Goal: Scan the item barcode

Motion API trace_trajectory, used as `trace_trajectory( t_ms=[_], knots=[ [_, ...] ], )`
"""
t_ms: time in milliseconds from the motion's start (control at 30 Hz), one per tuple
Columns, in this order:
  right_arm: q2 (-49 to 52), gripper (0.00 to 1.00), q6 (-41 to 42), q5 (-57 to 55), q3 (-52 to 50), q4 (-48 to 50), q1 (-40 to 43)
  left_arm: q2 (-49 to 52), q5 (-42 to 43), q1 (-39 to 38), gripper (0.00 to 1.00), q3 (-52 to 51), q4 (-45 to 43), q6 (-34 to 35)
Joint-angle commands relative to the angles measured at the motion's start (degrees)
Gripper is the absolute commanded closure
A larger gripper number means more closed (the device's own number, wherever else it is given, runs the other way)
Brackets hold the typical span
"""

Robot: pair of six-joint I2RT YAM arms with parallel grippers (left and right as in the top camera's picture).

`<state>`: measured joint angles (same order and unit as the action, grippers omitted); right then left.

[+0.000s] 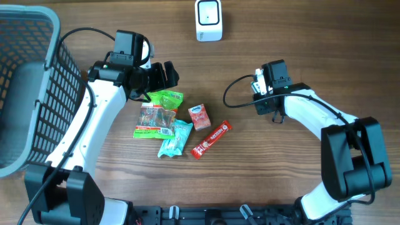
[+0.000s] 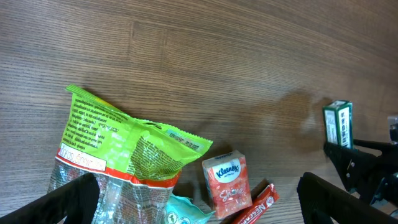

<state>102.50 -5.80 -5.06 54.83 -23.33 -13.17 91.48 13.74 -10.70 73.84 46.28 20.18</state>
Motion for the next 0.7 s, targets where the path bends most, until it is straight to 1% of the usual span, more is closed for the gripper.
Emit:
trace_trajectory(
  t_ms=[0,100,200,267,333,367,400,500,533,600,667],
  knots=[
    [0.2,0.80,0.1,-1.3,0.4,-2.4,0.3,-0.8,-0.2,0.2,0.00,0.1,-0.2,-0.9],
    [-4.6,0.81,2.5,-1.3,1.9,-6.1,0.3,-0.8,-0.2,0.2,0.00,0.1,-0.2,-0.9],
    [-11.8,0.87,5.0,-0.6,2.7,-10.2,-0.5,-0.8,-0.2,0.2,0.00,0.1,-0.2,-0.9],
    [-17.1,0.92,5.8,-1.9,2.7,-11.6,-3.0,-0.8,-0.2,0.2,0.00,0.1,-0.2,-0.9],
    [-22.9,0.96,8.0,-10.7,2.7,-13.6,-8.2,-0.8,-0.2,0.2,0.00,0.1,-0.2,-0.9],
    [-25.1,0.96,8.9,-14.5,2.7,-14.1,-10.7,-0.8,-0.2,0.2,0.00,0.1,-0.2,-0.9],
    [-28.1,0.96,9.0,-19.6,2.7,-14.5,-15.0,-0.8,-0.2,0.2,0.00,0.1,-0.2,-0.9],
    [-33.1,0.96,8.8,-31.9,2.7,-15.0,-24.9,-0.8,-0.2,0.2,0.00,0.1,-0.2,-0.9],
    [-34.4,0.96,8.1,-37.5,2.7,-16.0,-29.3,-0.8,-0.2,0.2,0.00,0.1,-0.2,-0.9],
    [-35.0,0.96,2.7,-46.4,2.7,-18.4,-36.7,-0.8,-0.2,0.2,0.00,0.1,-0.2,-0.9],
    [-34.8,0.96,-1.2,-52.3,2.7,-19.6,-40.9,-0.8,-0.2,0.2,0.00,0.1,-0.2,-0.9]
  ],
)
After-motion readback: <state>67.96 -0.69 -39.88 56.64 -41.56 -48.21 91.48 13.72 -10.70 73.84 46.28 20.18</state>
